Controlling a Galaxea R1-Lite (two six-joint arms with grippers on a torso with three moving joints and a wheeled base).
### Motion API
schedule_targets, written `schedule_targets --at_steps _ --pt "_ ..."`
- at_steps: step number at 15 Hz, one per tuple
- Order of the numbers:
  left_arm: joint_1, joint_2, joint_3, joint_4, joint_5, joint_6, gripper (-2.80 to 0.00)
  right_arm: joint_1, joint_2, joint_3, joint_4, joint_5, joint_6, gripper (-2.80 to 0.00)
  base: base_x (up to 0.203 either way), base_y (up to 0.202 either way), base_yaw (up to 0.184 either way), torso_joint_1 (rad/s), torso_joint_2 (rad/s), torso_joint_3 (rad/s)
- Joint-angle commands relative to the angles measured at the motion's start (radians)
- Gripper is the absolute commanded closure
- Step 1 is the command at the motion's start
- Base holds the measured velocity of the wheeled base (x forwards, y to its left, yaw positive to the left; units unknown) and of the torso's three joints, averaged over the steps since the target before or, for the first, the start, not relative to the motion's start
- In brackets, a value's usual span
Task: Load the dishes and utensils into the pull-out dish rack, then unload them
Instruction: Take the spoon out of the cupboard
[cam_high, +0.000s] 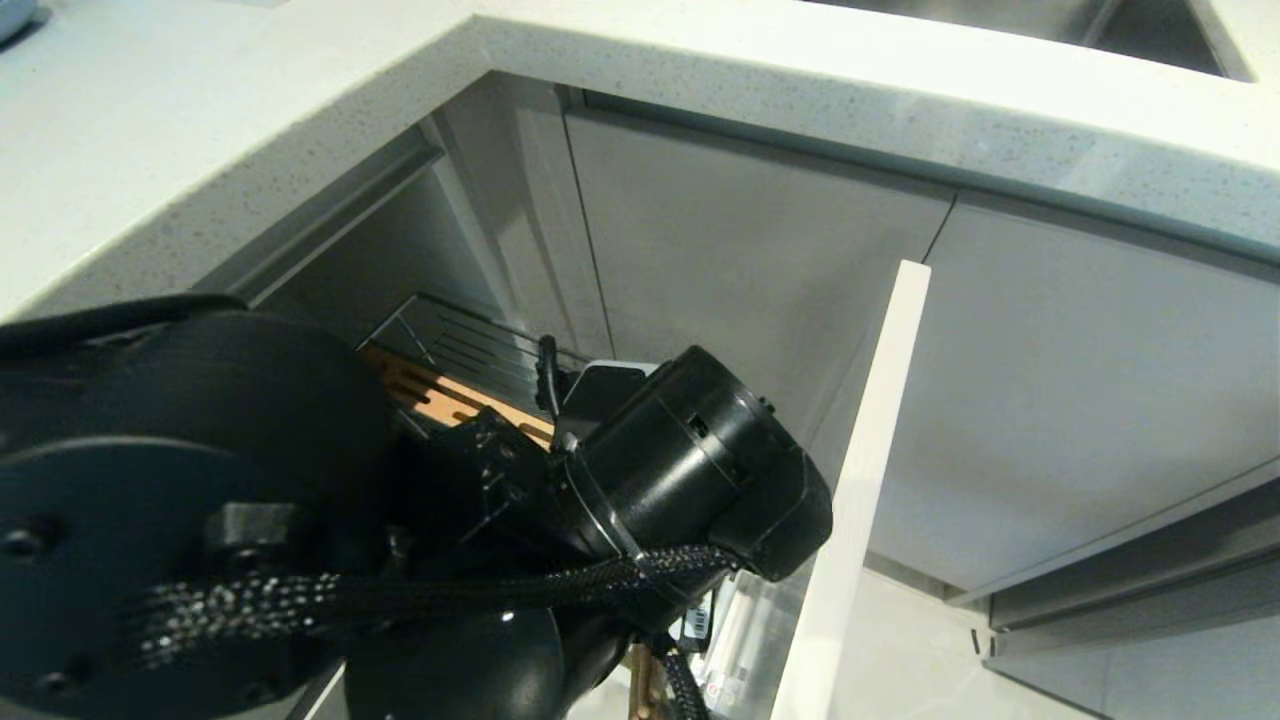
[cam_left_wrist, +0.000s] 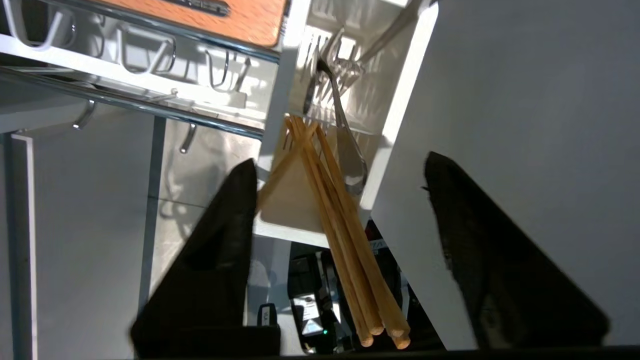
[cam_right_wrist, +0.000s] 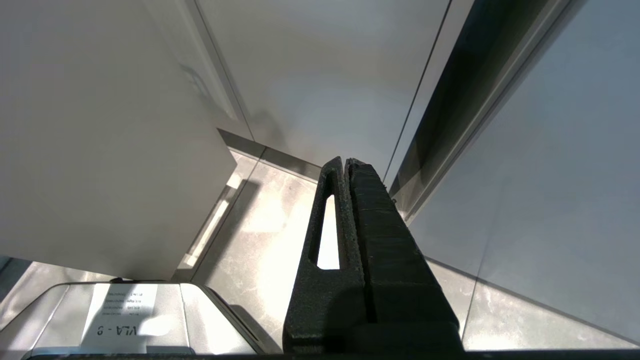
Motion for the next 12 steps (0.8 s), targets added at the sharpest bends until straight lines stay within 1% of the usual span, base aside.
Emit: schedule_targets --at_steps 1,4,8,10,12 --pt "-0.003 0.022 0.011 -0.002 0.004 -0.004 -2.8 0.0 0.0 0.002 0.0 0.0 0.0 0.0 0.0 0.0 0.0 0.0 0.0 0.0" --pt "-0.007 0.031 0.045 -0.06 -0.005 0.006 -2.8 0.0 0.0 0.002 0.0 0.0 0.0 0.0 0.0 0.0 0.0 0.0 0.0 0.0" --pt "-0.006 0.052 0.104 -0.16 -0.005 0.057 -2.8 0.0 0.0 0.002 0.0 0.0 0.0 0.0 0.0 0.0 0.0 0.0 0.0 0.0" --pt "-0.005 0.067 0.122 -0.208 -0.005 0.065 -2.8 0.0 0.0 0.002 0.0 0.0 0.0 0.0 0.0 0.0 0.0 0.0 0.0 0.0" --pt "-0.004 0.079 0.129 -0.228 -0.005 0.068 -2.8 0.0 0.0 0.002 0.0 0.0 0.0 0.0 0.0 0.0 0.0 0.0 0.0 0.0"
